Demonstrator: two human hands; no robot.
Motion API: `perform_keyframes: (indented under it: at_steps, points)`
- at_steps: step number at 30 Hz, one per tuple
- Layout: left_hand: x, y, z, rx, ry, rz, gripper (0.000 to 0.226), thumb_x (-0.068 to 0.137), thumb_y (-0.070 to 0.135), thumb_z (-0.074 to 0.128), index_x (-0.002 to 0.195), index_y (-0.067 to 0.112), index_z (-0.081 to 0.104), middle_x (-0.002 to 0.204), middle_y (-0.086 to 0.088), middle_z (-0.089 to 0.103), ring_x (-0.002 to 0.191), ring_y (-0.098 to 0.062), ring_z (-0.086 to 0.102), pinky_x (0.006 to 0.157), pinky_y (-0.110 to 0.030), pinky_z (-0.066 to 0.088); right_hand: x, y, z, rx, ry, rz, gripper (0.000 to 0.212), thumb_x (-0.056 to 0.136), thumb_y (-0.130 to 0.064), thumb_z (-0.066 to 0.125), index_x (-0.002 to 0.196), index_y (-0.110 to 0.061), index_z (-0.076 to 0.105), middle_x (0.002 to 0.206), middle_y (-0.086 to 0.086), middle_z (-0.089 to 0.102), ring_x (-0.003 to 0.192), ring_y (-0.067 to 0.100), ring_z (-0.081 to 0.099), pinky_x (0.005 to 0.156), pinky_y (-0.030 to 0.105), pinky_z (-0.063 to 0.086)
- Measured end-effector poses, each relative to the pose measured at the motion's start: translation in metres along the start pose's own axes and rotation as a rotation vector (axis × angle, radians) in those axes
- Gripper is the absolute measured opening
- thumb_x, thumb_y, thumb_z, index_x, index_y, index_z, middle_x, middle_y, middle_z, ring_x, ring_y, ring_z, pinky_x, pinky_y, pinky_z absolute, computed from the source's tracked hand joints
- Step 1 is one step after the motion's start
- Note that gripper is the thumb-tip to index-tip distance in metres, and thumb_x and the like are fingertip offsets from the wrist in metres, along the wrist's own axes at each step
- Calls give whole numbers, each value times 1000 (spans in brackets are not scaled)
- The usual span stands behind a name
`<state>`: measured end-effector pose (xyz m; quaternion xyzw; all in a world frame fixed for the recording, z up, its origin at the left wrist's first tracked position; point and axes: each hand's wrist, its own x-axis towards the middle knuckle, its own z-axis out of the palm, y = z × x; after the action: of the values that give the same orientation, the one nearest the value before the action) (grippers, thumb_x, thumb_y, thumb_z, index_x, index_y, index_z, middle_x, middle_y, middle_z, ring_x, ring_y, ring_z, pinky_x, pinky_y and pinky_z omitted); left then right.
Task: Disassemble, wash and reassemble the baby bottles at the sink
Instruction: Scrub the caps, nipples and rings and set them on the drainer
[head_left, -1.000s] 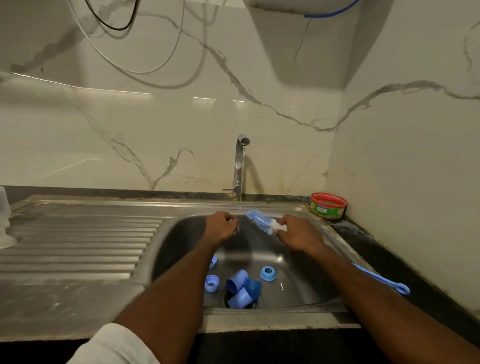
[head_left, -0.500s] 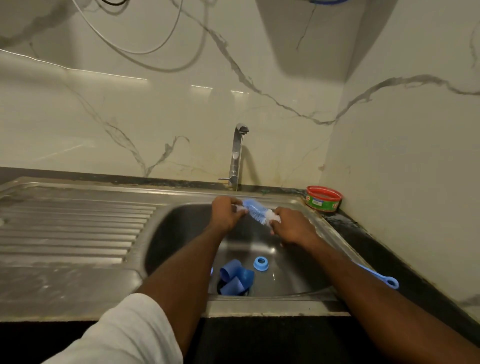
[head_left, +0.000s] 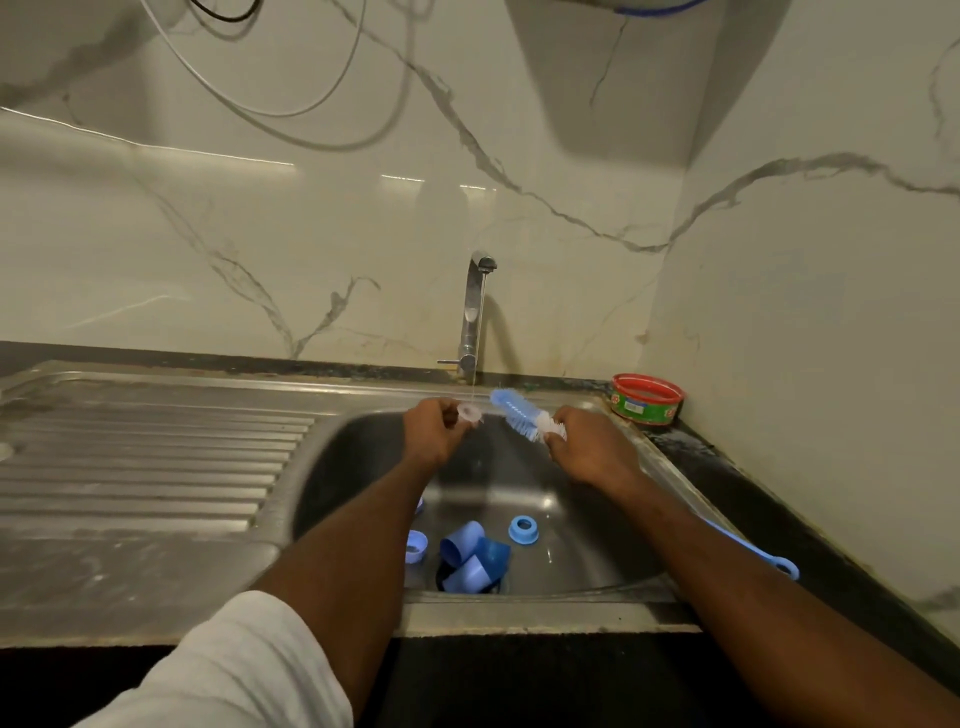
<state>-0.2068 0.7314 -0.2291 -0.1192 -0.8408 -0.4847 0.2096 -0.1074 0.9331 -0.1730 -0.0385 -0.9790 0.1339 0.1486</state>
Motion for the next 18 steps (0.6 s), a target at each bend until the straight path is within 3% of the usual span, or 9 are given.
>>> perform_keyframes:
  at_steps: [2, 5, 8, 10, 13, 18]
  points:
    - [0, 1, -2, -39, 41, 45, 27, 91, 22, 75, 117, 12, 73, 105, -4, 76, 97, -15, 69, 93, -30, 53, 1, -1, 0, 11, -5, -4, 32, 100, -36, 55, 129, -23, 59, 122, 6, 66, 104, 23, 61, 77, 30, 40]
    - [-2, -3, 1, 14, -67, 25, 27, 97, 21, 67, 121, 9, 68, 105, -10, 74, 101, -22, 70, 92, -34, 54, 1, -1, 1, 22, 2, -2, 31, 100, -35, 55, 129, -23, 59, 122, 7, 66, 104, 23, 61, 76, 29, 39]
    - [-5, -3, 3, -60, -118, -12, 43, 97, 15, 67, 137, 8, 53, 101, -11, 72, 88, -18, 71, 70, -20, 57, 1, 0, 0, 31, 4, -7, 32, 101, -34, 55, 130, -21, 59, 123, 7, 66, 105, 23, 61, 78, 29, 39]
    - [-5, 3, 3, -109, -77, -1, 41, 92, 14, 73, 129, 14, 55, 102, -9, 72, 83, -14, 71, 57, -13, 53, 1, 0, 0, 37, 8, -12, 32, 101, -33, 54, 130, -20, 60, 123, 8, 66, 106, 24, 61, 77, 29, 38]
    - [-4, 6, 3, -57, -50, 19, 23, 91, 21, 75, 109, 17, 61, 95, -3, 69, 76, -9, 67, 53, -11, 48, 1, -2, 0, 28, 7, -3, 30, 100, -34, 55, 128, -22, 60, 122, 8, 67, 105, 24, 62, 78, 31, 44]
    - [-9, -7, 3, 323, -179, 48, 15, 90, 29, 74, 100, 21, 66, 92, 2, 66, 79, -7, 60, 70, -22, 47, -2, -4, -1, 4, 12, -1, 25, 98, -35, 56, 120, -26, 60, 116, 6, 68, 100, 25, 63, 81, 36, 51]
